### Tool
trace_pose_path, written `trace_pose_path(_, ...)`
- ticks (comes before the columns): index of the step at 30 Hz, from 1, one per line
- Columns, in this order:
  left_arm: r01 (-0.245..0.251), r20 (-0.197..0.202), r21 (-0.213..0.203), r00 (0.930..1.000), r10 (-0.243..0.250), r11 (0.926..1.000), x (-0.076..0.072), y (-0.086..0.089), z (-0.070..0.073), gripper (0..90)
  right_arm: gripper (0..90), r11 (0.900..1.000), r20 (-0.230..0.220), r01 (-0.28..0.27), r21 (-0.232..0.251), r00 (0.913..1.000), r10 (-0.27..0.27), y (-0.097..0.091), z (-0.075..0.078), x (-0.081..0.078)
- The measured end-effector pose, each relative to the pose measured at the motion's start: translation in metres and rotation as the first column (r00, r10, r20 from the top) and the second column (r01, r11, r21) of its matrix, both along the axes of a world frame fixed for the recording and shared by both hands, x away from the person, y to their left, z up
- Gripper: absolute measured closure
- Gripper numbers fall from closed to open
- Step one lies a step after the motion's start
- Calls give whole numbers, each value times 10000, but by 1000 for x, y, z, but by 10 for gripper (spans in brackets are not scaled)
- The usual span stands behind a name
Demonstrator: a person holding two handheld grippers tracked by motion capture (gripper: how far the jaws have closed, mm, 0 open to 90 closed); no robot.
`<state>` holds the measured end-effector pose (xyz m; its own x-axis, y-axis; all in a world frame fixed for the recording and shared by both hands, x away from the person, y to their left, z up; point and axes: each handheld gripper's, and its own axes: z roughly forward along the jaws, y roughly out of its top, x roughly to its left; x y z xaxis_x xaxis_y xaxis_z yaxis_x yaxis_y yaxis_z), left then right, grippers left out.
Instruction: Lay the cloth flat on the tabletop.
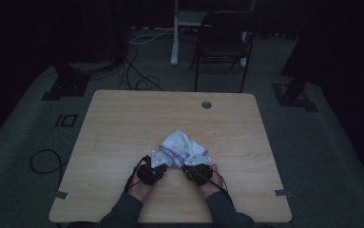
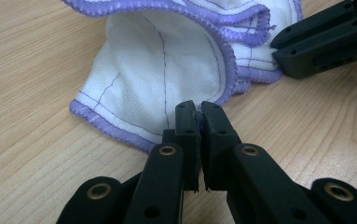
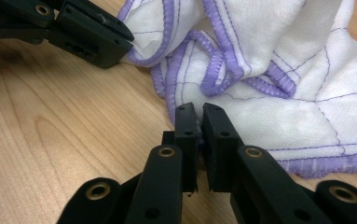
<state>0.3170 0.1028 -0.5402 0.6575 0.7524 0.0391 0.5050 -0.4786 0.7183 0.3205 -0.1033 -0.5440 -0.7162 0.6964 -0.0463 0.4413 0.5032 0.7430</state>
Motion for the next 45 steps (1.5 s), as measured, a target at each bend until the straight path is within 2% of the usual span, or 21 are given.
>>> trace_pose_path(5, 11, 8, 25, 10000, -11, 10000, -1, 0, 1, 872, 870, 10000, 199, 88, 46, 9998, -89, -1, 3, -2)
trace_pose_path(13, 79, 217, -60, 9997, -78, 10000, -3, 1, 8, 873, 870, 9985, 382, 449, 299, 9982, -460, -14, 11, 2)
trace_pose_path(14, 42, 354, -101, 9994, -38, 9999, -4, 2, 13, 873, 870, 9976, 427, 590, 361, 9973, -606, -18, 14, 3)
trace_pose_path(24, -287, 726, -498, 9968, 323, 9983, -2, 14, 31, 874, 871, 9942, 740, 989, 435, 9920, -1019, -33, 26, 8)
trace_pose_path(33, -829, 1038, -832, 9904, 913, 9931, 3, 33, 46, 874, 872, 9865, 1066, 1548, 542, 9814, -1598, -55, 41, 15)
trace_pose_path(45, -1225, 908, -1131, 9869, 1331, 9860, 12, 50, 54, 873, 873, 9741, 1268, 2135, 737, 9669, -2215, -80, 52, 21)
